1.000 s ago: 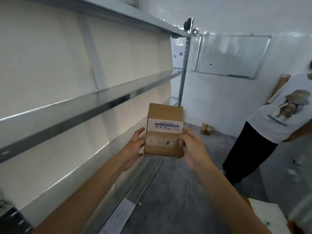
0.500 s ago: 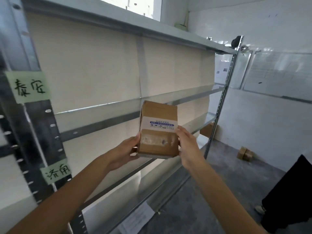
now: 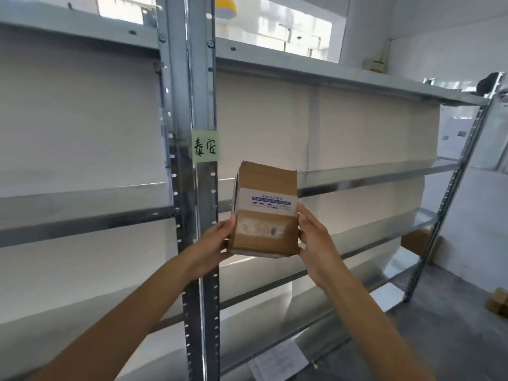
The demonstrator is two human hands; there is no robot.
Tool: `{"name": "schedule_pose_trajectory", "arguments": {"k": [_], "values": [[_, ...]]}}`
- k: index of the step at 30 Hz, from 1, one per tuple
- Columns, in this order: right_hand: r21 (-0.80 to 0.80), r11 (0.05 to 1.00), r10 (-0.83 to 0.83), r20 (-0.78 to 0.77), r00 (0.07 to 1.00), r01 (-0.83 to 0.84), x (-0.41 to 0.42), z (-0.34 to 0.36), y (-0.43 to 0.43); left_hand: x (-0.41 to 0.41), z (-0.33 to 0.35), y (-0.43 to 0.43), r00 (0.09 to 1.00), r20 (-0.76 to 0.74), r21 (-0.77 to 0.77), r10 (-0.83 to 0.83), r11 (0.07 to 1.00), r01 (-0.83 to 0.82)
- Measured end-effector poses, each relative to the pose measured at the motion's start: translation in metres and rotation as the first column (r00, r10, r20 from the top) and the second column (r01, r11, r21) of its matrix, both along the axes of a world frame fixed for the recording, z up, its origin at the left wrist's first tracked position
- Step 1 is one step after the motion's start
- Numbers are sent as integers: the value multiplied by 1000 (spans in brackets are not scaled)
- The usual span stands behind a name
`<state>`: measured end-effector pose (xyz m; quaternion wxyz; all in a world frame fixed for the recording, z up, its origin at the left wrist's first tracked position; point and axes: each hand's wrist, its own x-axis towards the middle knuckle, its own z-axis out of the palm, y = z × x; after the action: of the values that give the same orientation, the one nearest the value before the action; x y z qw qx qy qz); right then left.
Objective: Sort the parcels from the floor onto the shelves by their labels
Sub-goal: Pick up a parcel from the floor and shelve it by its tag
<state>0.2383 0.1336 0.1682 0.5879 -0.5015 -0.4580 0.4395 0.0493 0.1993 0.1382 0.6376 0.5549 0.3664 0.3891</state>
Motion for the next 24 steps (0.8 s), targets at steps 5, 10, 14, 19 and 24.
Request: {"name": "schedule_pose_trajectory", "arguments": {"k": [5,10,14,19,24], "values": [[10,990,142,6,990,-142,-72,3,-29,-72,7,-48,993,-9,31,118,993,-118],[29,968,249,0,969,-248,-136,8,-53,-138,9,-90,967,-2,61,255,965,-255],[35,939,343,-69,937,-342,-179,13,-68,-183,10,-122,942,35,77,334,939,-336],[34,904,428,-122,896,-427,-218,15,-74,-228,12,-147,899,42,69,435,897,-437],[66,828,561,-140,816,-557,-246,23,-67,-264,19,-156,864,35,54,503,862,-504]]}}
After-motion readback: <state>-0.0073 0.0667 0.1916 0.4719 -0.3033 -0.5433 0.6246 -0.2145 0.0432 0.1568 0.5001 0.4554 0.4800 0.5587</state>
